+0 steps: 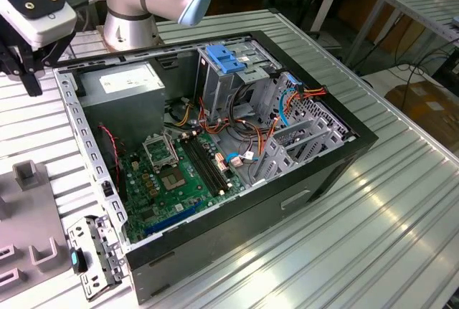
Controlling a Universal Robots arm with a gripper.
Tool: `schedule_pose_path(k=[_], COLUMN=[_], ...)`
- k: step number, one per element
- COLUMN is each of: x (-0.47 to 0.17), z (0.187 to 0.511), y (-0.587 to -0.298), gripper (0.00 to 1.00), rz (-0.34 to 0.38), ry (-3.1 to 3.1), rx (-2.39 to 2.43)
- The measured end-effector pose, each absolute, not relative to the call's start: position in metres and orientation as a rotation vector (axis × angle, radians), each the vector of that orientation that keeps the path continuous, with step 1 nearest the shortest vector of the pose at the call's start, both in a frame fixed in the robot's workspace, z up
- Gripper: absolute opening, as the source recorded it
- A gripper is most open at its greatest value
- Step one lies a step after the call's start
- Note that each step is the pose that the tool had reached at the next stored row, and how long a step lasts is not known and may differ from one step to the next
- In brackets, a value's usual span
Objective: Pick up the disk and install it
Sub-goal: 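Reach for the disk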
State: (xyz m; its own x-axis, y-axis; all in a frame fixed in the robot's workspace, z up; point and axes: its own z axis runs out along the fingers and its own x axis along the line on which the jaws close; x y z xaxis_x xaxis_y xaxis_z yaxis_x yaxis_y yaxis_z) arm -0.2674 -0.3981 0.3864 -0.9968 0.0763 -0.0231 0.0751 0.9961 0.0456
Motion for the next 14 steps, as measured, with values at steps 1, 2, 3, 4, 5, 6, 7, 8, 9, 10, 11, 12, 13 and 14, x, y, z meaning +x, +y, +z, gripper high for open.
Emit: schedule_pose_path(k=[1, 2, 3, 4, 5, 6, 7, 8, 9, 10, 11, 12, 13, 14], x=[-0.269, -0.27, -0.271, -0.272, -0.273, -0.274, -0.275, -0.277, -0.278, -0.28, -0.282, -0.283, -0.285, -0.287], z=[0.386, 0.386, 0.386, 0.386, 0.386, 0.386, 0.386, 0.386, 0.386, 0.386, 0.386, 0.386, 0.386, 0.386], y=[-0.398, -0.398, -0.398, -0.398, -0.398, -0.398, -0.398, -0.398, -0.398, -0.398, -0.398, -0.398, -0.398, -0.398], gripper=[0.11, 0.11, 0.11, 0.11, 0.11, 0.11, 0.11, 0.11, 0.11, 0.11, 0.11, 0.11, 0.11, 0.11], rz=[0.07, 0.07, 0.07, 0.07, 0.07, 0.07, 0.07, 0.07, 0.07, 0.07, 0.07, 0.07, 0.07, 0.07], ry=[3.114, 3.114, 3.114, 3.114, 3.114, 3.114, 3.114, 3.114, 3.114, 3.114, 3.114, 3.114, 3.114, 3.114], rx=[0.118, 0.118, 0.118, 0.118, 0.118, 0.118, 0.118, 0.118, 0.118, 0.118, 0.118, 0.118, 0.118, 0.118])
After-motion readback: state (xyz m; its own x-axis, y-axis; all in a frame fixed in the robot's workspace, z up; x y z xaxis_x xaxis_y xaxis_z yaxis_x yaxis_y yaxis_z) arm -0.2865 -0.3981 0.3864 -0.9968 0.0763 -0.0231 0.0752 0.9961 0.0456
